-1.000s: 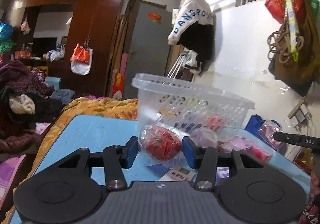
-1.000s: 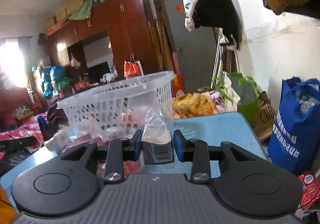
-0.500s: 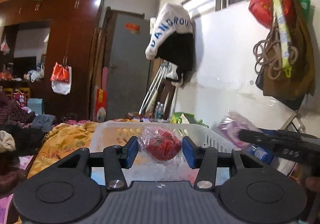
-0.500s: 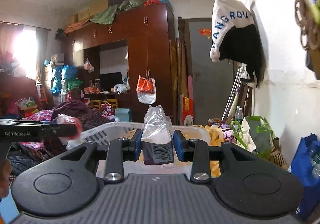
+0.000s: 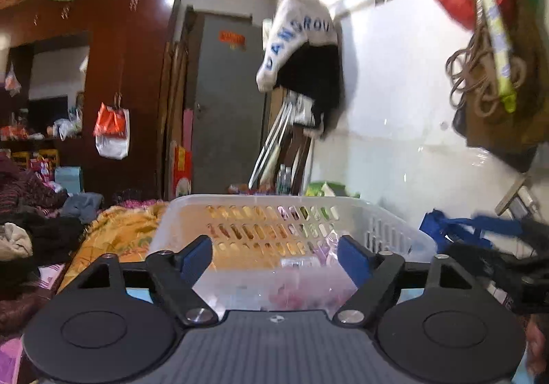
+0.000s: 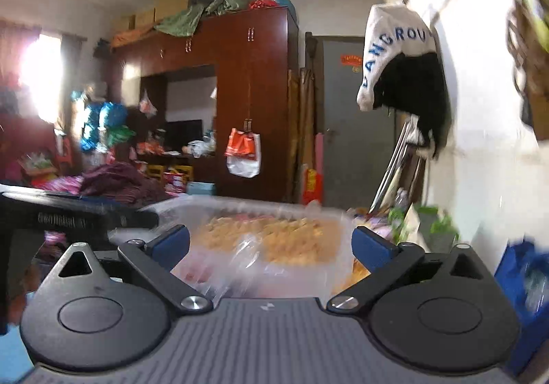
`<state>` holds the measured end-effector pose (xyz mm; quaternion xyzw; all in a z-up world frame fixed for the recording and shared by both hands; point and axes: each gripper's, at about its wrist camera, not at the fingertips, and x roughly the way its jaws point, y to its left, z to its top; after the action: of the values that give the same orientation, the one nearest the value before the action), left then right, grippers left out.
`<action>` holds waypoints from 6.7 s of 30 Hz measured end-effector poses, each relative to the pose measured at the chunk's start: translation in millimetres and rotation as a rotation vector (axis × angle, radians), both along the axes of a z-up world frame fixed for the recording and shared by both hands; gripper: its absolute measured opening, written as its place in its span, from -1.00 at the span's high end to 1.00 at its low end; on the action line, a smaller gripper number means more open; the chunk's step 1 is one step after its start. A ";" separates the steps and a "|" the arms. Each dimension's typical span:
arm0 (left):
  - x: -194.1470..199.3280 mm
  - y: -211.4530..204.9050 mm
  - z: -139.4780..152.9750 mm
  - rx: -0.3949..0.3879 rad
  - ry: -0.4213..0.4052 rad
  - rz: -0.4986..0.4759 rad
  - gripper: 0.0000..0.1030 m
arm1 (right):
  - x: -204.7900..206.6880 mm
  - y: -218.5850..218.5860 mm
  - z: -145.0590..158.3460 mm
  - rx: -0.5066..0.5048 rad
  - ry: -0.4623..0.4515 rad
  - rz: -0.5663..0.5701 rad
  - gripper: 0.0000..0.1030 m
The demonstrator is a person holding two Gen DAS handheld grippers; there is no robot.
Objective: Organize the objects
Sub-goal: 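Drop both held bags into the basket, opening both tools, then grasp a white medicine box with right tool while left grasps a bagged purple box, then lift both held boxes over the basket and open both tools to drop them, then grasp an upright pink-and-white box with right tool while left grasps a white KENT pack, then carry both held packs over the basket and open both tools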
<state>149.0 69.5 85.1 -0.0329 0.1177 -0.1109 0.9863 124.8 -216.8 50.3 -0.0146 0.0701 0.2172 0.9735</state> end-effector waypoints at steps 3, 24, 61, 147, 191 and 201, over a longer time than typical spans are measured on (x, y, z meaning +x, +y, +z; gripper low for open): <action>-34.0 5.0 -17.7 0.041 -0.029 0.055 -0.78 | -40.7 -16.9 -28.3 0.026 0.019 -0.008 -1.00; -23.1 7.2 -58.0 0.024 0.109 0.085 -0.78 | -76.7 3.0 -88.6 -0.066 0.116 0.052 -0.57; -79.5 7.1 -50.4 -0.022 -0.060 0.007 0.04 | -79.3 -22.3 -61.3 -0.012 0.051 0.030 -0.41; -31.4 18.8 -83.1 0.167 0.266 -0.108 0.11 | 15.6 -22.5 -61.2 0.010 0.381 0.045 0.39; -63.3 29.7 -65.3 0.035 0.102 -0.131 0.17 | -16.5 -32.8 -35.3 0.083 0.208 0.052 0.44; -26.1 31.5 7.4 -0.102 -0.040 -0.128 0.17 | 6.2 -3.0 37.5 0.066 0.079 0.085 0.44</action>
<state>122.9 101.0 92.5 -0.0731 0.0939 -0.1803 0.9764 130.9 -219.8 87.8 0.0230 0.1004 0.2612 0.9598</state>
